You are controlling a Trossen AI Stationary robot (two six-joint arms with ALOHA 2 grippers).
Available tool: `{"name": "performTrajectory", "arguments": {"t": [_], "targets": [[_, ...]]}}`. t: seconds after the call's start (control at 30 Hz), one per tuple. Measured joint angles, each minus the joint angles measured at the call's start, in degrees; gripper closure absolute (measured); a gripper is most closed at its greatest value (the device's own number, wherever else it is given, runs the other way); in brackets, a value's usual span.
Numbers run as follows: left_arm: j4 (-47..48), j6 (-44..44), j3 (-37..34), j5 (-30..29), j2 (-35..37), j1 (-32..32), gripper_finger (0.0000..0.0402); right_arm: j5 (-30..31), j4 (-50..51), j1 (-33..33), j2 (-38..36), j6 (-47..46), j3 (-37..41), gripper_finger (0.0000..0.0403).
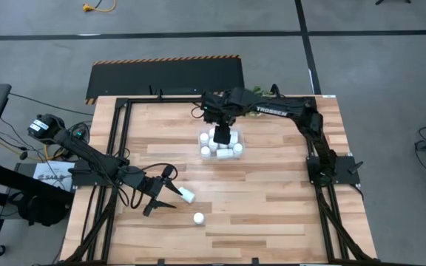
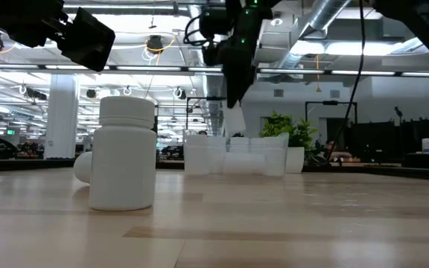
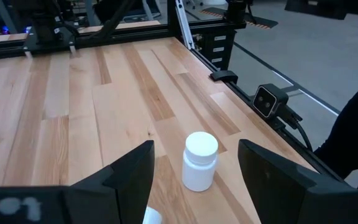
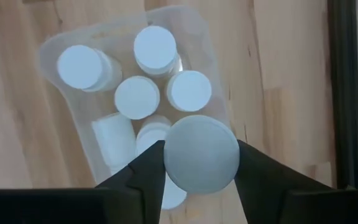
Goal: Pick and place pill bottles into a basket
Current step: Put the white medicine bottle into the transparent bin
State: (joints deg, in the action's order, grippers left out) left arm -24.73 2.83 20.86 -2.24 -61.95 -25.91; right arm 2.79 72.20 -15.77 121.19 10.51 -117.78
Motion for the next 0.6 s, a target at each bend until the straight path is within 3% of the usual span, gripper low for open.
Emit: {"name": "performTrajectory", "arguments": {"t": [0.6], "targets": [[0.00, 0.48, 0.00, 0.00, 0.00, 0.00, 0.0181, 0.06, -8.01, -1.25, 0.02, -1.06, 9.04, 0.0250]]}}
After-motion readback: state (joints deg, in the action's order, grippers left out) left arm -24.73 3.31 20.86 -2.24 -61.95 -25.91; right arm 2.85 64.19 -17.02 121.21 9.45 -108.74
